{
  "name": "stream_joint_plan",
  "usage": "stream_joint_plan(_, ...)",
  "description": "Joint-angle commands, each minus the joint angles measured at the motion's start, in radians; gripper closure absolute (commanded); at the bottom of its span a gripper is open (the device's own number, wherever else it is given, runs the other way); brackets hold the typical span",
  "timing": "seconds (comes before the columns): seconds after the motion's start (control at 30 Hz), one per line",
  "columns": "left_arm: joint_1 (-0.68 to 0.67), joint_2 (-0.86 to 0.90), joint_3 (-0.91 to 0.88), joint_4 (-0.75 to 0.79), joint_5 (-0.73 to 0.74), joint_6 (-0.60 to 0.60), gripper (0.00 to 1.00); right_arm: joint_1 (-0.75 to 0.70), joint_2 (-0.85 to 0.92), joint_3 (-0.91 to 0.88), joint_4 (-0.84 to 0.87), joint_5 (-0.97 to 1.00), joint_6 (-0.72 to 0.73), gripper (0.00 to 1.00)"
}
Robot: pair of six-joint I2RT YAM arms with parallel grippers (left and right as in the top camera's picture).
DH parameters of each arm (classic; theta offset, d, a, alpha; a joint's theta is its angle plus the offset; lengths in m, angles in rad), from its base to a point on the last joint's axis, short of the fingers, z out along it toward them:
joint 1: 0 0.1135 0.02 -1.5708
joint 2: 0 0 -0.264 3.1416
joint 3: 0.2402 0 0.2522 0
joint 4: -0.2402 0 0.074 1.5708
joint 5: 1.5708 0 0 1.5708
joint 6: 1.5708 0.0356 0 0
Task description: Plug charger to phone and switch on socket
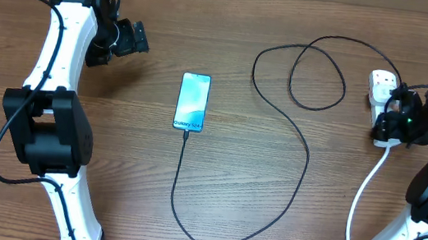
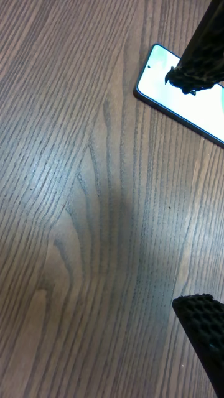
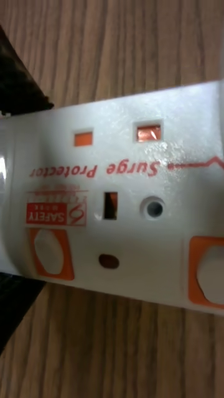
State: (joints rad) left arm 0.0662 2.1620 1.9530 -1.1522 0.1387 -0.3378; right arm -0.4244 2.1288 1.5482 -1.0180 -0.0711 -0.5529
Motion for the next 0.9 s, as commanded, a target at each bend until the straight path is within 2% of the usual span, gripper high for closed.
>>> stream_joint_plan(0.0,-0.001,-0.007,0.008,0.001,0.008,0.001,0.00,0.016,-0.032,0.008,0.025,-0.035,0.002,0.17)
stream_joint_plan(0.07,-0.001,-0.007,0.008,0.001,0.008,0.001,0.00,0.016,-0.035,0.028,0.025,-0.037,0.015,0.07)
stream_joint_plan(0.17,-0.001,-0.007,0.008,0.001,0.008,0.001,0.00,0.016,-0.048,0.063,0.024,-0.048,0.037,0.00)
stream_joint_plan(0.47,-0.001,-0.007,0.008,0.001,0.008,0.001,0.00,-0.011,-0.153,0.090,0.102,-0.021,0.214,0.00)
stream_joint_plan(0.63,-0.001,-0.007,0.008,0.001,0.008,0.001,0.00,-0.068,-0.171,0.090,0.100,0.056,0.428,0.00)
stream_joint_plan(0.87,-0.001,-0.007,0.008,0.001,0.008,0.001,0.00,-0.154,-0.171,0.089,0.031,-0.063,0.713,0.00)
